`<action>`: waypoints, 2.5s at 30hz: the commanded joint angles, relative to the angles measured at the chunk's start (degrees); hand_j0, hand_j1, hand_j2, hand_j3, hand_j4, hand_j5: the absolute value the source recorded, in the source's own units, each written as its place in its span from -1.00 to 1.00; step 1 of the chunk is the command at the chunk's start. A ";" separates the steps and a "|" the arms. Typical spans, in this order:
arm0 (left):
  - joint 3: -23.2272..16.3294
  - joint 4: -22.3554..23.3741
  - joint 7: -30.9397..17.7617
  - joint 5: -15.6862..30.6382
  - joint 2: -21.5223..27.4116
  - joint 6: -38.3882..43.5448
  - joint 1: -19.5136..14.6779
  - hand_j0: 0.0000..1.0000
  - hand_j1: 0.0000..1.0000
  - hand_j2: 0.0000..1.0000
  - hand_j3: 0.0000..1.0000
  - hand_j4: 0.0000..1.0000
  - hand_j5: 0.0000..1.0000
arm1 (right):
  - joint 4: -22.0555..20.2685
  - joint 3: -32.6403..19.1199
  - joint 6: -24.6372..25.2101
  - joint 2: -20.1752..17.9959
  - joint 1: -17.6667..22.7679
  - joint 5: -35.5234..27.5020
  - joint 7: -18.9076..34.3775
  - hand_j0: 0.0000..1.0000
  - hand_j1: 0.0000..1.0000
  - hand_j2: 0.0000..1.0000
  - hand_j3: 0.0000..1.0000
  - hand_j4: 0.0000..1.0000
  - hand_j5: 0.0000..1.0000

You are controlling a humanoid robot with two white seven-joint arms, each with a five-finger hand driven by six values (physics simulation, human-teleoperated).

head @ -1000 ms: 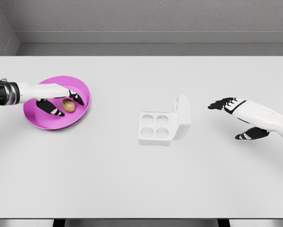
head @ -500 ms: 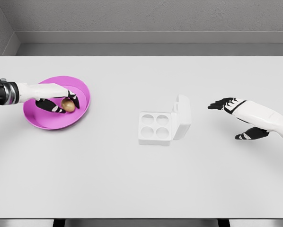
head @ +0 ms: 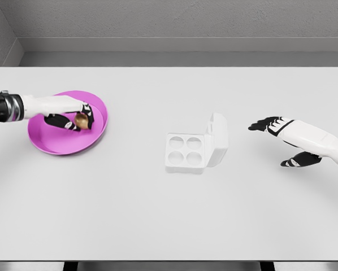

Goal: Pack egg into the box and close the box lid

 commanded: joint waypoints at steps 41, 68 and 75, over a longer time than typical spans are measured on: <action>8.10 -9.06 0.59 1.09 -4.91 0.08 -1.58 -0.19 -0.19 -0.19 -0.19 -0.19 -0.19 | -0.02 0.02 0.16 -0.06 0.00 -0.42 -0.03 1.00 1.00 1.00 1.00 1.00 1.00; 7.05 -20.48 0.50 -0.58 -9.40 0.08 -2.37 -0.19 -0.19 -0.19 -0.19 -0.19 -0.19 | -0.02 0.02 0.16 -0.15 0.00 -0.42 -0.03 1.00 1.00 1.00 1.00 1.00 1.00; 7.05 -20.66 0.41 -2.78 -10.54 0.08 -2.55 -0.19 -0.19 -0.19 -0.19 -0.19 -0.19 | -0.02 0.10 0.16 -0.06 0.00 -0.42 -0.03 1.00 1.00 1.00 1.00 1.00 1.00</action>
